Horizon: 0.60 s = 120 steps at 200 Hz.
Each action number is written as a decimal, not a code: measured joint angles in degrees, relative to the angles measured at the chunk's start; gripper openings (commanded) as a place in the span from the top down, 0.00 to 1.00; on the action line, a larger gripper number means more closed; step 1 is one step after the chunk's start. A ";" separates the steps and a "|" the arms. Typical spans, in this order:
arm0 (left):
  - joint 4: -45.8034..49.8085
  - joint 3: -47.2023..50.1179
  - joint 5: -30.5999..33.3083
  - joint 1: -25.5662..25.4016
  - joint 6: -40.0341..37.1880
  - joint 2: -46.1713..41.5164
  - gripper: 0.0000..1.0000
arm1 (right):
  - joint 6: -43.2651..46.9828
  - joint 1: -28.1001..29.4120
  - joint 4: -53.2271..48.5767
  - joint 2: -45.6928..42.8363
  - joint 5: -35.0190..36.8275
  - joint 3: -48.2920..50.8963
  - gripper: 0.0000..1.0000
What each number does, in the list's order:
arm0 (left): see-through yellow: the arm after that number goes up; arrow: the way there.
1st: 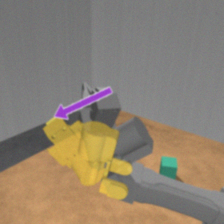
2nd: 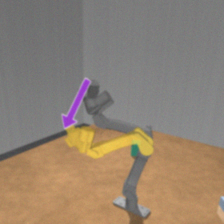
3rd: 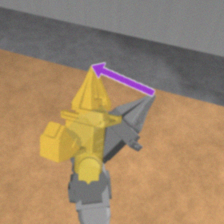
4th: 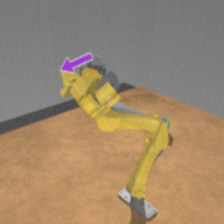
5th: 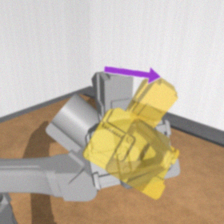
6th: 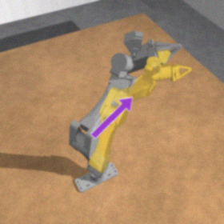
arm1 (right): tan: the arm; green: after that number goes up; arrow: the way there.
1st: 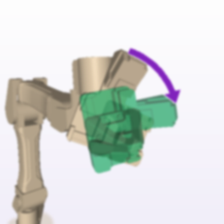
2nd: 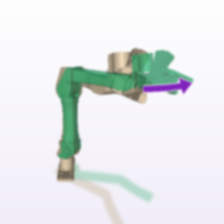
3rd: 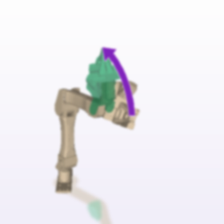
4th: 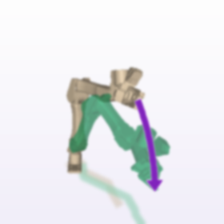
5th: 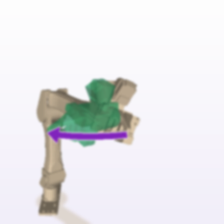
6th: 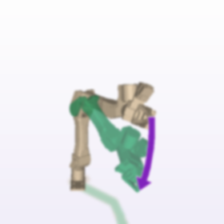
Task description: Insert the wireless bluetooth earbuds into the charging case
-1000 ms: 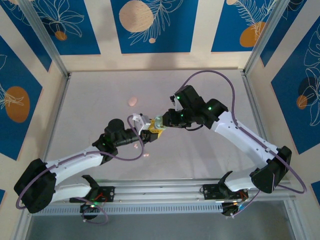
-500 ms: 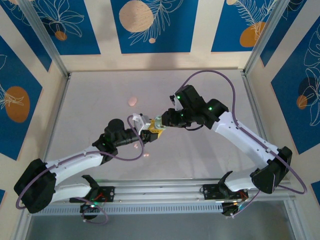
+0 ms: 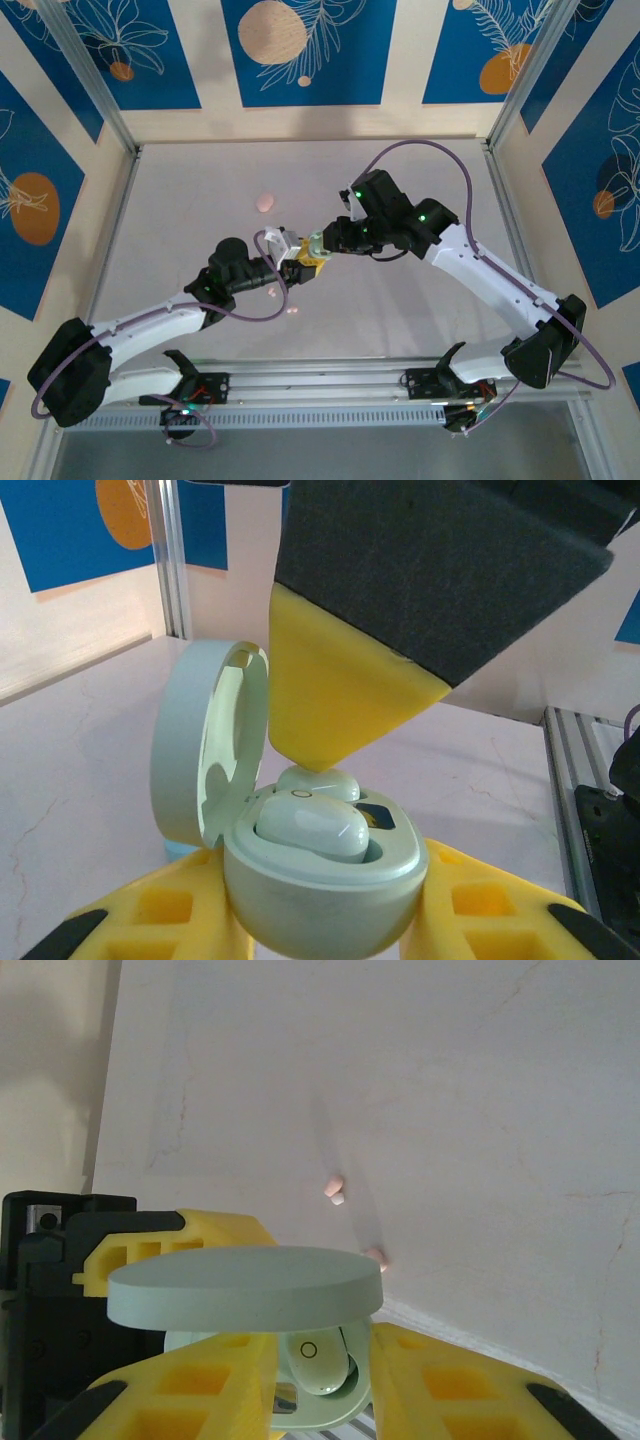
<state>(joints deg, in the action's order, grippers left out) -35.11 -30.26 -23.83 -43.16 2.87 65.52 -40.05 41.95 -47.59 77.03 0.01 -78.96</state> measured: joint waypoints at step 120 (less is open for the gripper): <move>-1.29 0.81 0.35 0.00 -0.48 -4.72 0.67 | -6.71 -6.01 14.60 -13.94 -2.25 9.94 0.46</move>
<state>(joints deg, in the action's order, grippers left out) -36.40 -29.45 -23.49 -43.16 2.39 60.80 -46.76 35.94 -32.99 63.09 -2.24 -69.01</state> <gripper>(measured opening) 0.336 0.529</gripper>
